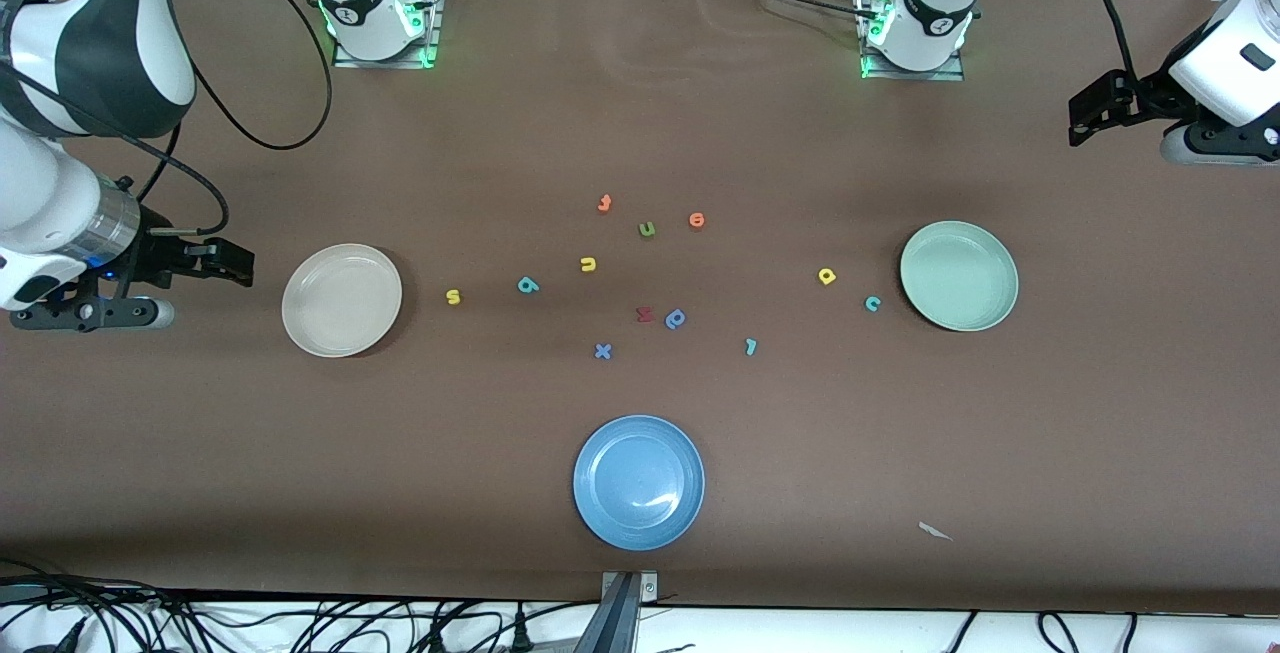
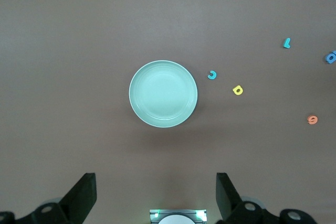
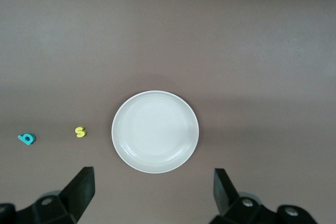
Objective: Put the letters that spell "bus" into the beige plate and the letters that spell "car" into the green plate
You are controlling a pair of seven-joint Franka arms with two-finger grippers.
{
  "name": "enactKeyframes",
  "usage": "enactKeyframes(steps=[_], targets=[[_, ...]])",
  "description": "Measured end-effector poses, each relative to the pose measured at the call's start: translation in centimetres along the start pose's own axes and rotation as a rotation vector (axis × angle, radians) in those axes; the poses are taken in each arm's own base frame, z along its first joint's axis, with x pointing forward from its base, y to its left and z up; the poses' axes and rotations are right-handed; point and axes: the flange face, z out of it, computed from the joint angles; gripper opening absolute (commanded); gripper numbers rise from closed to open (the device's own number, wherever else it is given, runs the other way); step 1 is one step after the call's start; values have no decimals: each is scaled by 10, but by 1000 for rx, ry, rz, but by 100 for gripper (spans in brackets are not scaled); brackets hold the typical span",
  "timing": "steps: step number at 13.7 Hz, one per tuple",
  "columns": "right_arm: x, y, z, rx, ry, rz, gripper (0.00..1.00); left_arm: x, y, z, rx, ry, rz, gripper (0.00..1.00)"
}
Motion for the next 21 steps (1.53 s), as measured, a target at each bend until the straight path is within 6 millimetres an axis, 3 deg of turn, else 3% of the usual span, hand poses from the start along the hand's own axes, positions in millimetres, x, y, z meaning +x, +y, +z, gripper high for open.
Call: enactKeyframes(steps=[21], targets=[[-1,-3,-3,1,2,0,100,0,2,0,-71,-2,-3,100]])
